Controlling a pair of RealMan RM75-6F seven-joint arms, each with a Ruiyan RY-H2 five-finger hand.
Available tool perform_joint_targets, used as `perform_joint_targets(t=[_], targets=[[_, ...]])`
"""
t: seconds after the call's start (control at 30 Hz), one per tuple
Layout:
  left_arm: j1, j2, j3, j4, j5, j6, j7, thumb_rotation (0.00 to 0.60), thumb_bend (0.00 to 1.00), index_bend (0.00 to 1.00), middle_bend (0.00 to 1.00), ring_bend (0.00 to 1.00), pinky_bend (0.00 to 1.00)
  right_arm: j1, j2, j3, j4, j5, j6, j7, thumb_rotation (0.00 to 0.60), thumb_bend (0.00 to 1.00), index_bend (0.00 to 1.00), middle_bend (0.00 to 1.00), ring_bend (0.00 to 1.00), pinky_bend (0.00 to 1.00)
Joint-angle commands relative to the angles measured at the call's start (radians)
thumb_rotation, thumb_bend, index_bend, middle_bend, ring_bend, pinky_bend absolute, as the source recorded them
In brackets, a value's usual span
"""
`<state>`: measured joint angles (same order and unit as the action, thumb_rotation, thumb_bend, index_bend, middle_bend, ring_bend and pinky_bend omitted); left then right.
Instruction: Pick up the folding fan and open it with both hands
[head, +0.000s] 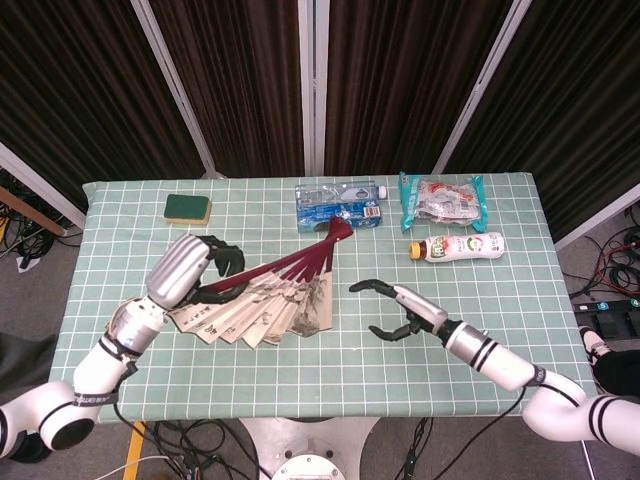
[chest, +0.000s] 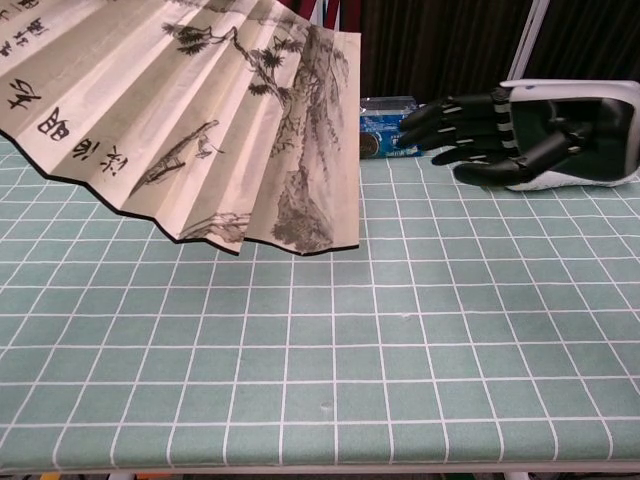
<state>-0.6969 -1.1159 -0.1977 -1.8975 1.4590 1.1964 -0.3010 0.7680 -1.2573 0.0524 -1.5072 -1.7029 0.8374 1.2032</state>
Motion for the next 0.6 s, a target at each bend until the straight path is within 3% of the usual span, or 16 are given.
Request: perform_joint_targets(t=[0.03, 0.3, 0.6], targets=[[0.001, 0.006, -0.005, -0.016, 0.020, 0.006, 0.015, 0.600, 0.35, 0.65, 0.70, 0.67, 0.59, 0.032, -0.038, 0.041, 0.013, 0.065, -0.028, -0.066, 0.600, 0.30, 0.19, 0.12, 0.00, 0.00], [-0.004, 0.003, -0.014, -0.037, 0.053, 0.006, 0.037, 0.600, 0.35, 0.65, 0.70, 0.67, 0.59, 0.089, -0.053, 0.081, -0.026, 0.143, -0.085, -0.111, 0.600, 0.29, 0.19, 0.12, 0.00, 0.00], [-0.014, -0.005, -0.027, -0.039, 0.046, -0.010, 0.045, 0.600, 0.35, 0.65, 0.70, 0.67, 0.59, 0.166, -0.064, 0.096, -0.033, 0.167, -0.164, -0.098, 0.600, 0.37, 0.20, 0.14, 0.00, 0.00]])
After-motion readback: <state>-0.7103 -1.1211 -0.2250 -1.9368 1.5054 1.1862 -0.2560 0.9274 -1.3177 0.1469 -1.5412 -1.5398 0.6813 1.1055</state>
